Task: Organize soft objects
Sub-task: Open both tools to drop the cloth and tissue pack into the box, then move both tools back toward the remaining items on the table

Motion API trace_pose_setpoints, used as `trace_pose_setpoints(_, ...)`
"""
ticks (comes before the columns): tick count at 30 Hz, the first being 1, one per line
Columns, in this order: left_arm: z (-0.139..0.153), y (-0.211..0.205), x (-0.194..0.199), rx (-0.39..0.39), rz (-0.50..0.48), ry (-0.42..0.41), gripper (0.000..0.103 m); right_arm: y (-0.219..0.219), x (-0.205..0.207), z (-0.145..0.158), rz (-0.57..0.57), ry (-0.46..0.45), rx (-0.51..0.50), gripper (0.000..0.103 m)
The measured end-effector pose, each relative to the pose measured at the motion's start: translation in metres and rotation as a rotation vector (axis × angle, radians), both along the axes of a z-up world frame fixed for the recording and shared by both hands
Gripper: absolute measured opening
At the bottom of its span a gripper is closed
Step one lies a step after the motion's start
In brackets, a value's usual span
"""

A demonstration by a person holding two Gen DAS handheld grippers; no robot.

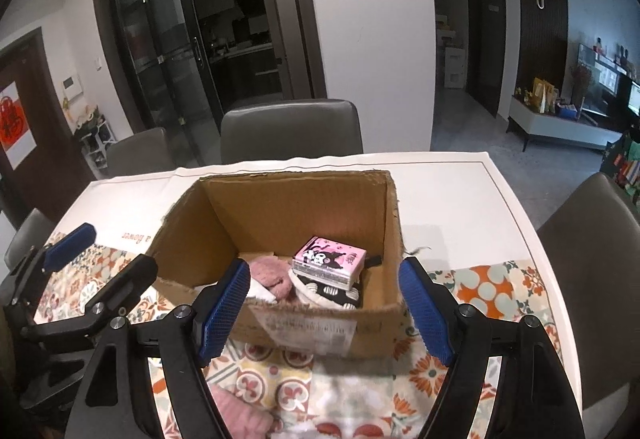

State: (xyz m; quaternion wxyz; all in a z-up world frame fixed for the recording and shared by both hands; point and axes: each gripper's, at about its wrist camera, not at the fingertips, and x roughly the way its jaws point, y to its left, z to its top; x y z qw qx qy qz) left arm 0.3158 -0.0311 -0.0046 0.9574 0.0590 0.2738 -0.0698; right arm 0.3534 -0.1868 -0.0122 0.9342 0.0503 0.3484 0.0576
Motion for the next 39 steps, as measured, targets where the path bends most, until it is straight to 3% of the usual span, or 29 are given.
trace_pose_setpoints(7,0.003,0.000,-0.027,0.004,0.016,-0.002,0.103,-0.003,-0.026,0.008,-0.009,-0.007,0.007,0.078)
trace_pose_setpoints(25,-0.012,-0.001,-0.084,0.017,0.025,0.071,0.103,-0.011,-0.086,-0.004,-0.004,0.032,0.000,0.078)
trace_pose_setpoints(39,-0.043,-0.002,-0.117,0.001,0.027,0.194,0.103,-0.016,-0.119,-0.029,0.005,0.109,0.005,0.078)
